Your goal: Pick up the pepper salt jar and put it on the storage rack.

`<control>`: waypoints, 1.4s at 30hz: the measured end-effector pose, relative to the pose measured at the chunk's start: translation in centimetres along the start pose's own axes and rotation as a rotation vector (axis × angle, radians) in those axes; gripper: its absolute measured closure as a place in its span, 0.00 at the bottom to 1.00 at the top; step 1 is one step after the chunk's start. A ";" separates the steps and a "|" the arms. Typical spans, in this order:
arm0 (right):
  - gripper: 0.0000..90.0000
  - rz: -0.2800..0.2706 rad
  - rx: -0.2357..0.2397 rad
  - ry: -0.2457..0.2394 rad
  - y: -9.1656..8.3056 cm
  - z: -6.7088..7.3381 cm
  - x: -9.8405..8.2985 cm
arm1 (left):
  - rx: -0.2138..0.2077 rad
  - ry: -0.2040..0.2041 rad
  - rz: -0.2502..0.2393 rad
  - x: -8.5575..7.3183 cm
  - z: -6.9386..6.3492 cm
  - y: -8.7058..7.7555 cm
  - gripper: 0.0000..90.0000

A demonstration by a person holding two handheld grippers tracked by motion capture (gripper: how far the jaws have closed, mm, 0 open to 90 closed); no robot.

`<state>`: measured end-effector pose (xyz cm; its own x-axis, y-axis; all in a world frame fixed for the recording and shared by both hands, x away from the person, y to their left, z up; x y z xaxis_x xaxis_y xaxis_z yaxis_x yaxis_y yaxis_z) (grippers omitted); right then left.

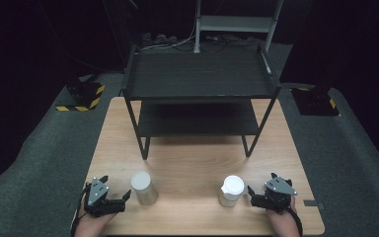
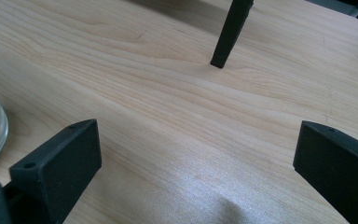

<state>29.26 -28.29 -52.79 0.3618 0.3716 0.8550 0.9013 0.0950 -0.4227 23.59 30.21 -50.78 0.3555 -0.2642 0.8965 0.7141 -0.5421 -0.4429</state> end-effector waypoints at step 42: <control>0.00 -0.002 -0.001 0.004 0.0 0.0 0.0 | -0.176 0.058 -0.166 3.6 -4.6 -0.7 0.00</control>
<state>29.26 -28.34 -52.80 0.3614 0.3676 0.8569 0.9021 0.0946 -0.4210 21.60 25.97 -47.24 0.2035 -0.2021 0.9580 0.6417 -0.7115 -0.2864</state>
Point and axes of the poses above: each handheld gripper's, and its own axes: y roughly forward along the jaws, x roughly out of its top, z roughly to its left, the point moved 9 cm from there along y, roughly forward along the jaws, and after that the axes turned 14 degrees about -x, right-handed, at the moved point
